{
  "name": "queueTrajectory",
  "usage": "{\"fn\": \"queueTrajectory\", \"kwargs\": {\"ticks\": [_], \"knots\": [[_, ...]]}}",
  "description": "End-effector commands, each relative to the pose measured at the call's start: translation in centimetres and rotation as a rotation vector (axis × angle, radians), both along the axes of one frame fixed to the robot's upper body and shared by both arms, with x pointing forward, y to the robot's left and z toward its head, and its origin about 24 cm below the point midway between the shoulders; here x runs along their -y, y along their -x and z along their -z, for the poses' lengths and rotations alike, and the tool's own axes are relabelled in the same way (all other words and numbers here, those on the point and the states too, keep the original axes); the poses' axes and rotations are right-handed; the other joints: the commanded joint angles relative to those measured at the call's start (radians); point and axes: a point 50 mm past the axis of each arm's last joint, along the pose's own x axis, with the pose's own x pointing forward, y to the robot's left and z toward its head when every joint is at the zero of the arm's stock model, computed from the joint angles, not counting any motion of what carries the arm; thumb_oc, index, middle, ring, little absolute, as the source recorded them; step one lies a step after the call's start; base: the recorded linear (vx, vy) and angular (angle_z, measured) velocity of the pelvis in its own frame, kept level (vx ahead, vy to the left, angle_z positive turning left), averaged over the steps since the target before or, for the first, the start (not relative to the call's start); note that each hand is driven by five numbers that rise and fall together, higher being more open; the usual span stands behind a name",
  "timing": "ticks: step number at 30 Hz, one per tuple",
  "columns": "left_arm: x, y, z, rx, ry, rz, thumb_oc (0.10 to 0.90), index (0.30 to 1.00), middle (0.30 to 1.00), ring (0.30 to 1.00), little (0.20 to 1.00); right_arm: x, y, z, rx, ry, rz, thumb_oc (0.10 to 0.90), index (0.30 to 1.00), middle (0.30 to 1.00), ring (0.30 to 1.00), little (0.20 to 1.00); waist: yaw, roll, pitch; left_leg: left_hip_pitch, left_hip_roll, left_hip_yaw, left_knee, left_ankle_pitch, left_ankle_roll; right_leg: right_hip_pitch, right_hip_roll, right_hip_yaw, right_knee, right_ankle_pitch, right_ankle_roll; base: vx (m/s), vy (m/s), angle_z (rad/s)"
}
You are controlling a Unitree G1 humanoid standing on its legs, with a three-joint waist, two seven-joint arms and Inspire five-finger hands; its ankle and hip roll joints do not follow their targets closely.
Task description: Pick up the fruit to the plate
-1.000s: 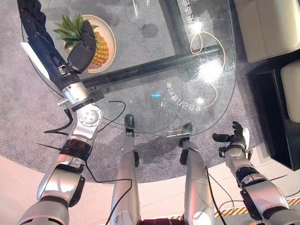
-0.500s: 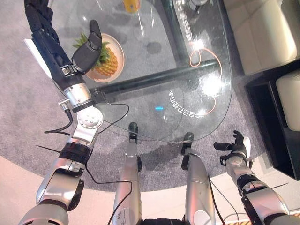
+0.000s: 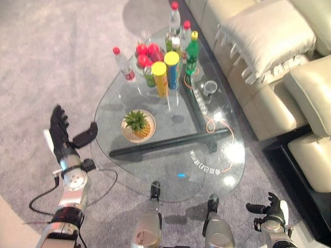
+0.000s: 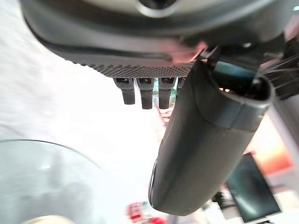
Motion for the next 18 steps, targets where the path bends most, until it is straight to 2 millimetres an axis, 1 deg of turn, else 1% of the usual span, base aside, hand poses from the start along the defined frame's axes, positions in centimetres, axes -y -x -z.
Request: {"fn": "queueTrajectory", "kwargs": {"ticks": [1,2,3,5,7,8,9,12,13,14,17,18], "knots": [[-1.6,0.1,-0.6,0.003,-0.074,-0.008,0.8,0.9,0.9,0.9,0.9,1.6,3.8,0.7,-0.105,0.042,0.009,0.8,0.9,0.9,0.9,0.9,0.0,-0.02,-0.135,0.054,0.025,0.03,0.027,-0.077,0.003,-0.06,-0.027,0.046,0.103,0.006,-0.021,0.18,0.029,-0.1],[-1.7,1.0,0.8,-0.068,-0.071,-0.004,0.8,0.9,0.9,0.9,0.9,1.4,4.6,1.1,-0.14,0.027,0.004,0.8,0.9,0.9,0.9,0.9,0.001,-0.02,-0.154,0.071,0.027,0.034,0.019,-0.078,0.002,-0.042,-0.026,0.041,0.094,0.007,-0.019,0.16,0.029,-0.11],[-1.7,1.6,1.9,-0.123,-0.075,-0.003,0.8,0.9,0.9,0.9,0.9,1.2,5.1,1.4,-0.171,0.011,-0.004,0.8,0.9,0.9,0.9,0.9,0.0,-0.019,-0.166,0.081,0.029,0.037,0.015,-0.079,0.002,-0.032,-0.026,0.039,0.087,0.008,-0.018,0.16,0.032,-0.13],[-1.3,3.3,5.0,-0.308,-0.083,0.025,0.8,0.9,0.9,0.9,0.9,0.3,6.1,2.3,-0.256,-0.017,-0.073,0.8,0.9,0.9,0.9,0.9,0.0,-0.019,-0.198,0.104,0.036,0.049,-0.001,-0.077,-0.002,-0.004,-0.026,0.027,0.065,0.015,-0.014,0.11,0.023,-0.05],[-0.4,4.7,7.3,-0.427,-0.075,0.055,0.8,0.9,0.9,0.9,0.9,-0.3,6.3,2.7,-0.286,-0.044,-0.105,0.8,0.9,0.9,0.9,0.9,0.002,-0.02,-0.217,0.116,0.041,0.056,-0.002,-0.079,-0.006,0.017,-0.024,0.017,0.051,0.017,-0.014,0.09,0.022,-0.01],[0.2,5.8,8.8,-0.509,-0.069,0.072,0.8,0.9,0.9,0.9,0.9,-0.8,6.4,2.9,-0.307,-0.062,-0.125,0.8,0.9,0.9,0.9,0.9,0.002,-0.019,-0.227,0.123,0.045,0.057,-0.002,-0.082,-0.01,0.029,-0.021,0.014,0.047,0.014,-0.015,0.07,0.031,-0.05],[0.4,6.1,9.3,-0.544,-0.062,0.082,0.8,0.9,0.9,0.9,0.9,-0.9,6.4,3.0,-0.315,-0.069,-0.133,0.8,0.9,0.9,0.9,0.9,0.002,-0.019,-0.23,0.124,0.046,0.057,-0.002,-0.082,-0.011,0.032,-0.02,0.014,0.046,0.013,-0.015,0.06,0.038,-0.05],[2.1,8.4,12.5,-0.76,0.008,0.165,0.8,0.9,0.9,0.9,0.9,-1.8,6.2,3.4,-0.356,-0.076,-0.201,0.8,0.9,0.9,0.9,0.9,-0.001,-0.017,-0.246,0.136,0.055,0.06,-0.002,-0.082,-0.013,0.047,-0.011,0.007,0.059,-0.01,-0.023,0.05,0.043,-0.04],[2.5,9.0,13.2,-0.816,0.026,0.199,0.8,0.9,0.9,0.9,0.9,-2.0,6.1,3.5,-0.364,-0.077,-0.218,0.8,0.9,0.9,0.9,0.9,-0.002,-0.016,-0.249,0.14,0.057,0.061,-0.002,-0.082,-0.012,0.05,-0.01,0.007,0.065,-0.016,-0.025,0.03,0.039,-0.01],[2.7,9.3,13.6,-0.843,0.039,0.213,0.8,0.9,0.9,0.9,0.9,-2.1,6.0,3.5,-0.367,-0.078,-0.225,0.8,0.9,0.9,0.9,0.9,-0.003,-0.016,-0.25,0.142,0.058,0.062,-0.002,-0.083,-0.012,0.051,-0.009,0.007,0.067,-0.019,-0.026,0.02,0.037,-0.01],[3.5,11.9,15.5,-1.015,0.135,0.275,0.8,0.9,0.9,0.9,0.9,-2.3,5.7,3.6,-0.386,-0.089,-0.255,0.8,0.9,0.9,0.9,0.9,-0.006,-0.017,-0.259,0.158,0.066,0.069,-0.002,-0.081,-0.013,0.064,-0.005,0.007,0.07,-0.026,-0.029,0.04,0.031,-0.02],[3.6,12.3,15.8,-1.044,0.153,0.282,0.8,0.9,0.9,0.9,0.9,-2.4,5.7,3.6,-0.39,-0.09,-0.259,0.8,0.9,0.9,0.9,0.9,-0.007,-0.017,-0.26,0.16,0.067,0.07,-0.002,-0.082,-0.013,0.065,-0.005,0.008,0.069,-0.026,-0.03,0.03,0.022,-0.01]]}}
